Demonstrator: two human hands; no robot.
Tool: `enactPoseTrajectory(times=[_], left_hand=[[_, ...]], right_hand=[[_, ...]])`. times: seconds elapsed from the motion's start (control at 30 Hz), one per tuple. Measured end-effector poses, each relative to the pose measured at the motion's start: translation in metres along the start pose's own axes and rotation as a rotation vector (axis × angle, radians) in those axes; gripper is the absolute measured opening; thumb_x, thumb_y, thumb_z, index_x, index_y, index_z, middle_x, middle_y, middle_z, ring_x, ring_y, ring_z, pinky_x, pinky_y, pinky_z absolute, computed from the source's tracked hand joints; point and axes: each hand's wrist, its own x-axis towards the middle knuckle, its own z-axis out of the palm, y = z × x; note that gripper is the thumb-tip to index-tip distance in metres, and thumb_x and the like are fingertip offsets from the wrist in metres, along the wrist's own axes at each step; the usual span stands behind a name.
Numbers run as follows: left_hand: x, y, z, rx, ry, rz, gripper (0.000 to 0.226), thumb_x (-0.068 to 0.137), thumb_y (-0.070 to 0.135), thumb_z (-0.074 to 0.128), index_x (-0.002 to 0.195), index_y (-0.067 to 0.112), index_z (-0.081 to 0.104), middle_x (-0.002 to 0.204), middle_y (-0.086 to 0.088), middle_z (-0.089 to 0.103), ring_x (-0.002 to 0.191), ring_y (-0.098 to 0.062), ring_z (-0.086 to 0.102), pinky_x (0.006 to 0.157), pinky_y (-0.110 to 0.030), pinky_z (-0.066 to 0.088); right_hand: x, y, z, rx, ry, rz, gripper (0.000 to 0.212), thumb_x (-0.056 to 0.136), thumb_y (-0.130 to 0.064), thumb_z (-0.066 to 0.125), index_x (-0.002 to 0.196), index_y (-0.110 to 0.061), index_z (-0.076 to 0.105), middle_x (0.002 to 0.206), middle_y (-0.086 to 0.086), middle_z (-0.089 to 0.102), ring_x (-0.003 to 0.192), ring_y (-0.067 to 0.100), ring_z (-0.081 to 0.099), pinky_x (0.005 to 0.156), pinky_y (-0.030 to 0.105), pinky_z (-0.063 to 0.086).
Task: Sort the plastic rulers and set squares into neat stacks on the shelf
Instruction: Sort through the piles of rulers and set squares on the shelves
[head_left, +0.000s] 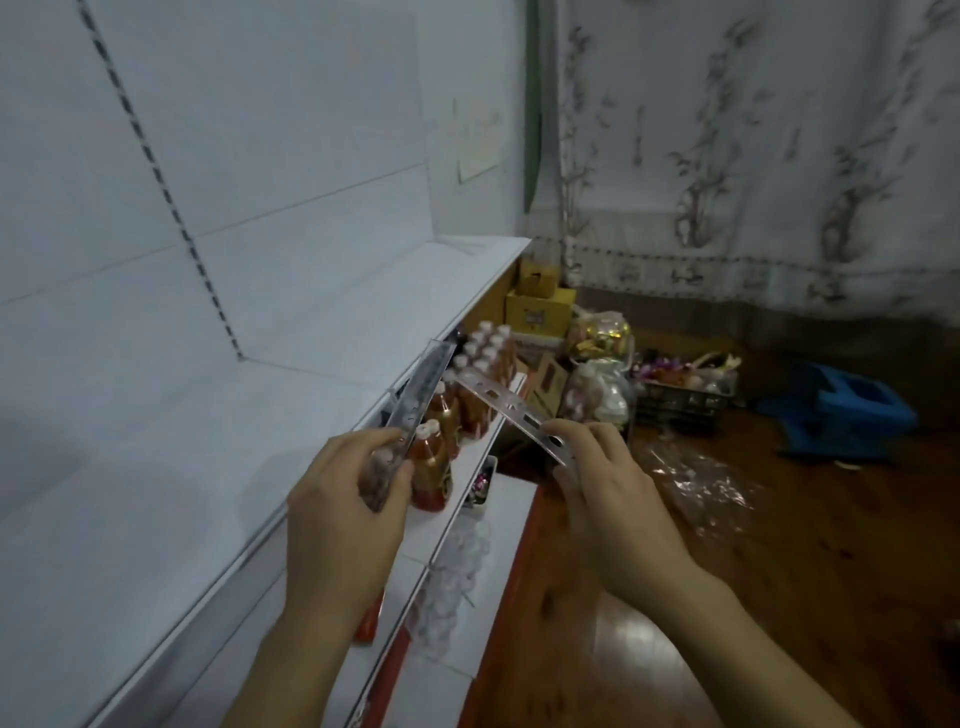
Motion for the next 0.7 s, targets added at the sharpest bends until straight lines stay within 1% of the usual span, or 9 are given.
enactPoseTrajectory(times=[0.07, 0.17, 0.2, 0.3, 0.37, 0.43, 0.57, 0.63, 0.7], left_hand=[[0.028, 0.001, 0.033, -0.006, -0.01, 0.015, 0.031, 0.087, 0.015, 0.073, 0.115, 0.024, 0.067, 0.109, 0.012, 0.063, 0.092, 0.006, 0.057, 0.073, 0.002, 0.04], [0.077, -0.002, 0.081, -0.034, -0.038, 0.045, 0.034, 0.086, 0.01, 0.072, 0.118, 0.022, 0.066, 0.114, 0.008, 0.059, 0.094, 0.01, 0.054, 0.074, 0.005, 0.037], [0.094, -0.003, 0.097, -0.039, -0.051, 0.046, 0.035, 0.086, 0.01, 0.071, 0.118, 0.023, 0.065, 0.116, 0.007, 0.057, 0.096, 0.008, 0.055, 0.074, 0.005, 0.037], [0.152, -0.005, 0.139, -0.045, -0.078, 0.013, 0.035, 0.088, 0.013, 0.069, 0.121, 0.024, 0.063, 0.12, 0.004, 0.053, 0.099, -0.006, 0.056, 0.071, 0.005, 0.038], [0.195, -0.005, 0.165, -0.055, -0.077, 0.007, 0.035, 0.089, 0.014, 0.069, 0.123, 0.023, 0.063, 0.121, 0.004, 0.053, 0.099, -0.008, 0.056, 0.07, 0.006, 0.038], [0.237, -0.004, 0.19, -0.06, -0.065, 0.006, 0.035, 0.09, 0.016, 0.068, 0.123, 0.026, 0.062, 0.123, 0.005, 0.053, 0.098, -0.008, 0.057, 0.071, 0.001, 0.039], [0.309, -0.005, 0.229, -0.063, -0.053, -0.012, 0.037, 0.09, 0.017, 0.068, 0.125, 0.028, 0.061, 0.126, 0.005, 0.051, 0.105, -0.01, 0.055, 0.084, -0.017, 0.046], [0.335, -0.011, 0.24, -0.046, -0.049, -0.034, 0.037, 0.09, 0.017, 0.068, 0.125, 0.028, 0.061, 0.127, 0.005, 0.051, 0.113, -0.014, 0.054, 0.091, -0.023, 0.048], [0.358, -0.021, 0.249, -0.02, -0.035, -0.063, 0.038, 0.09, 0.016, 0.067, 0.126, 0.029, 0.061, 0.127, 0.005, 0.051, 0.116, -0.016, 0.053, 0.094, -0.026, 0.048]], right_hand=[[0.024, 0.019, 0.004, -0.018, 0.013, 0.001, 0.05, 0.103, -0.017, 0.053, 0.141, -0.04, 0.031, 0.133, -0.013, 0.031, 0.084, 0.011, 0.056, 0.067, 0.032, 0.057], [0.069, 0.046, 0.009, -0.013, 0.038, -0.001, 0.051, 0.102, -0.014, 0.053, 0.14, -0.041, 0.033, 0.132, -0.015, 0.03, 0.085, 0.008, 0.054, 0.064, 0.028, 0.056], [0.085, 0.054, 0.01, -0.01, 0.048, 0.007, 0.05, 0.102, -0.014, 0.052, 0.139, -0.041, 0.033, 0.132, -0.015, 0.03, 0.086, 0.007, 0.053, 0.066, 0.027, 0.056], [0.14, 0.079, 0.008, 0.01, 0.054, 0.036, 0.047, 0.102, -0.016, 0.052, 0.139, -0.041, 0.037, 0.134, -0.013, 0.032, 0.099, 0.004, 0.051, 0.079, 0.026, 0.057], [0.18, 0.095, 0.006, 0.016, 0.053, 0.043, 0.045, 0.102, -0.017, 0.051, 0.139, -0.039, 0.039, 0.138, -0.011, 0.033, 0.107, 0.007, 0.051, 0.084, 0.028, 0.057], [0.221, 0.11, 0.005, 0.011, 0.055, 0.052, 0.047, 0.101, -0.016, 0.051, 0.14, -0.039, 0.039, 0.141, -0.01, 0.032, 0.11, 0.009, 0.052, 0.084, 0.031, 0.059], [0.296, 0.142, 0.009, 0.041, 0.09, 0.016, 0.049, 0.097, -0.013, 0.055, 0.136, -0.039, 0.042, 0.139, -0.012, 0.034, 0.115, 0.01, 0.05, 0.083, 0.03, 0.058], [0.328, 0.152, 0.016, 0.08, 0.093, -0.004, 0.045, 0.096, -0.018, 0.055, 0.134, -0.039, 0.044, 0.134, -0.016, 0.034, 0.115, 0.008, 0.048, 0.085, 0.03, 0.056], [0.361, 0.158, 0.028, 0.11, 0.085, -0.036, 0.042, 0.096, -0.022, 0.054, 0.134, -0.039, 0.045, 0.132, -0.019, 0.033, 0.114, 0.005, 0.045, 0.09, 0.031, 0.055]])
